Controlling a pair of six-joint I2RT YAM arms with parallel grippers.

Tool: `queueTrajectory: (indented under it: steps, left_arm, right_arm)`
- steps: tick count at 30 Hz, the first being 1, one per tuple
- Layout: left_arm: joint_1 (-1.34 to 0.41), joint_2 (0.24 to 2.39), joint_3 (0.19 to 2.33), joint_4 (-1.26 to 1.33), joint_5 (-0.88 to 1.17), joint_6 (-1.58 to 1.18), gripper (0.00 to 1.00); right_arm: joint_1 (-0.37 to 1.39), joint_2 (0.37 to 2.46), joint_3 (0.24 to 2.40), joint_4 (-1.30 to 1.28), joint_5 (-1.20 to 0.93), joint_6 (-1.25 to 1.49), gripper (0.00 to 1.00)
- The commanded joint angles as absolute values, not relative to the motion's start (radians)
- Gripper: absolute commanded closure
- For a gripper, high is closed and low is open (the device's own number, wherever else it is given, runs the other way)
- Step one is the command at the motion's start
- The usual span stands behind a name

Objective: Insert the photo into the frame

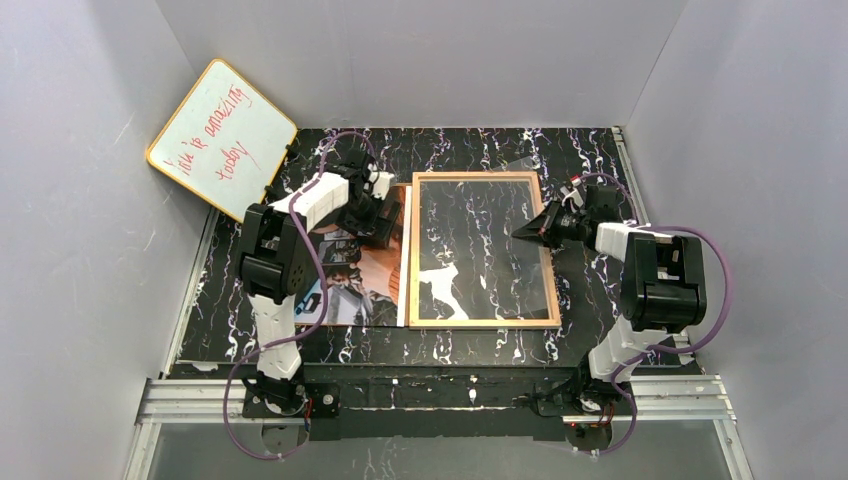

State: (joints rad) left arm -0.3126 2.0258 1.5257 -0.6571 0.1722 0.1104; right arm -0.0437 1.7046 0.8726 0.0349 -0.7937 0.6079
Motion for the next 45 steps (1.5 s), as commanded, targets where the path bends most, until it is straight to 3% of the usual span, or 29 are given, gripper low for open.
queueTrajectory:
  steps: [1,29,45]
  left_arm:
    - [-0.360,2.038,1.513,-0.652,0.181,0.106,0.04]
    - [-0.383,2.080,1.453,-0.584,0.208,0.095,0.07]
    - [-0.395,2.091,1.467,-0.584,0.198,0.094,0.07]
  right_arm:
    - [-0.057,1.686,0.797,0.310,-0.950,0.764,0.99]
    - [-0.094,1.714,0.639,0.937,-1.106,1.141,0.99]
    - [-0.029,1.753,0.721,0.922,-1.105,1.155,0.99]
